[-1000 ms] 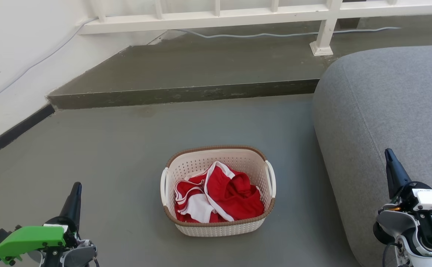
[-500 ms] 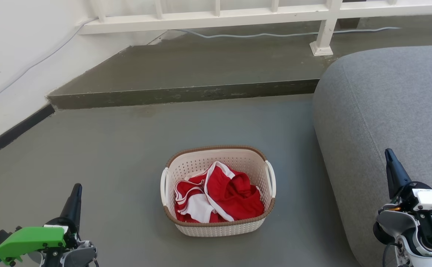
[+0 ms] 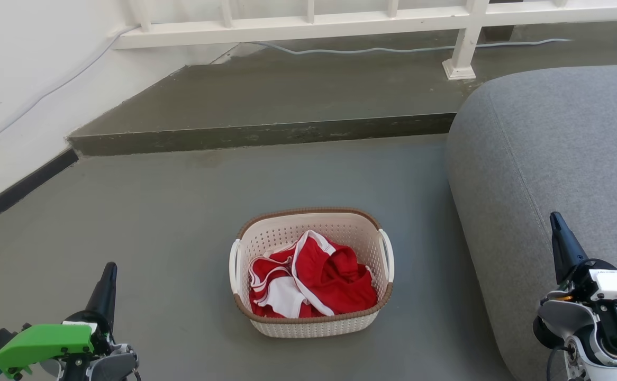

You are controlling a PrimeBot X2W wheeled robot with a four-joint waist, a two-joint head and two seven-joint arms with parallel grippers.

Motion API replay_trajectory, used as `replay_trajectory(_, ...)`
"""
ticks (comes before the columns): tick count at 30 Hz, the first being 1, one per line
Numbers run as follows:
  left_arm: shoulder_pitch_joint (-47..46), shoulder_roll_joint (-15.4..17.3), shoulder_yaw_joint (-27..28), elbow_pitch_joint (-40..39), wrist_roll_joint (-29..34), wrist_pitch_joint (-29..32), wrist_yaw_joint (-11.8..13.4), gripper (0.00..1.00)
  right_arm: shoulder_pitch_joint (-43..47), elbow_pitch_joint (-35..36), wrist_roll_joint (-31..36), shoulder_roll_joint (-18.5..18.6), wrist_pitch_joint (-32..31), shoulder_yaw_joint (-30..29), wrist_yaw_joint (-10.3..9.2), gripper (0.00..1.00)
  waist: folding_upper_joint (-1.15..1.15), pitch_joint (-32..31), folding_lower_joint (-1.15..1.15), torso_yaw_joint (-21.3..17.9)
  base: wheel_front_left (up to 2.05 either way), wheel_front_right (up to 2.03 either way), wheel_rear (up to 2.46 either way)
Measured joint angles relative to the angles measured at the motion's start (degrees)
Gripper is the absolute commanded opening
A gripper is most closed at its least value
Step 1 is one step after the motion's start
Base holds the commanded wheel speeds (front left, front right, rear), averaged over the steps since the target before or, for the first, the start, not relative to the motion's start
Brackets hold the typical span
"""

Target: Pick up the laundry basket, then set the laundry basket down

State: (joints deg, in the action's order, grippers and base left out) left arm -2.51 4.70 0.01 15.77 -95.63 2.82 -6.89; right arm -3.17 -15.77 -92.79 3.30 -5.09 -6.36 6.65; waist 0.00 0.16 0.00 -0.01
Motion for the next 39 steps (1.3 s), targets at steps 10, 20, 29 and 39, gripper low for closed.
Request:
replay_trajectory(10, 0.0, 0.0, 0.0, 0.1, 0.0, 0.1, 0.0, 0.0, 0.0, 0.0, 0.0, 0.0, 0.0, 0.0, 0.0, 0.0, 0.0, 0.0, 0.0, 0.0, 0.0, 0.0, 0.0)
replay_trajectory(20, 0.0, 0.0, 0.1, 0.1, 0.0, 0.2, -0.1, 0.0, 0.0, 0.0, 0.0, 0.0, 0.0, -0.1, 0.07, 0.0, 0.0, 0.0, 0.0, 0.0, 0.0, 0.0, 0.0)
replay_trajectory(29, -0.1, 0.0, 0.1, 0.1, 0.0, 0.2, -0.1, 0.0, 0.0, 0.0, 0.0, 0.0, 0.0, -0.1, 0.07, 0.0, 0.0, 0.0, 0.0, 0.0, 0.0, 0.0, 0.0)
replay_trajectory(39, -0.1, 0.0, 0.1, 0.2, 0.0, 0.2, -0.1, 0.0, 0.0, 0.0, 0.0, 0.0, 0.0, -0.1, 0.07, 0.0, 0.0, 0.0, 0.0, 0.0, 0.0, 0.0, 0.0)
